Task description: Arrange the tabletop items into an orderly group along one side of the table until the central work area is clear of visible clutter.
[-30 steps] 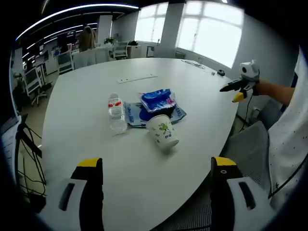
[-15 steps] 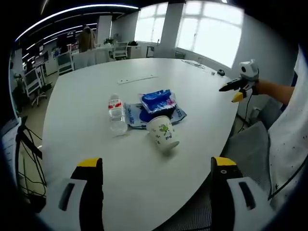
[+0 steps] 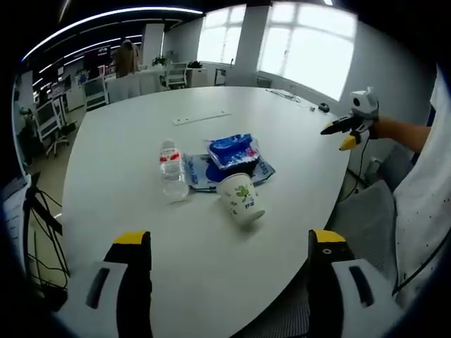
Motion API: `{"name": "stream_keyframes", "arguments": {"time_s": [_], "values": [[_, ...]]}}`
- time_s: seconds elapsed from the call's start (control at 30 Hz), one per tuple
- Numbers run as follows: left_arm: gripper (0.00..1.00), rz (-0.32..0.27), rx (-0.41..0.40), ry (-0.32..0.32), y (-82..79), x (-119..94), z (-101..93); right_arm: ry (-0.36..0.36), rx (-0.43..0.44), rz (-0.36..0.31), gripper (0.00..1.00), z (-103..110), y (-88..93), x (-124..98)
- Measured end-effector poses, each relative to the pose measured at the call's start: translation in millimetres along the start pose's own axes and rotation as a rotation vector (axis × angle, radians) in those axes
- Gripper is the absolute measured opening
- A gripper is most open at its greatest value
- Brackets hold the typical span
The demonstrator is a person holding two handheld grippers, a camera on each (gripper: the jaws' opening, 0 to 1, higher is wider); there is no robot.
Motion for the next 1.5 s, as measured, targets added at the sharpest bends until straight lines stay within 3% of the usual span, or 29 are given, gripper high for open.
{"name": "stream_keyframes", "arguments": {"time_s": [0.7,1.5], "values": [[0.94,-0.005,0.000,-0.002,-5.0,6,6.9,-0.006,0.000,-0.003,0.60,-7,-6.2,9],[0.92,-0.045,0.023,0.006,-31.5,30,18.0,-0.003,0.005,-0.027,0.59,-15,-18.5,22]]}}
Point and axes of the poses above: the point that each gripper's makers call its tool centre point, and the gripper's own axes: x roughly forward along the fingers, z roughly to its left, y roughly out of its underside, the point moved 4 cm from there along -x, roughly backward along the fingers, and after that the axes turned 12 degrees about -z, right-handed, at the moved point
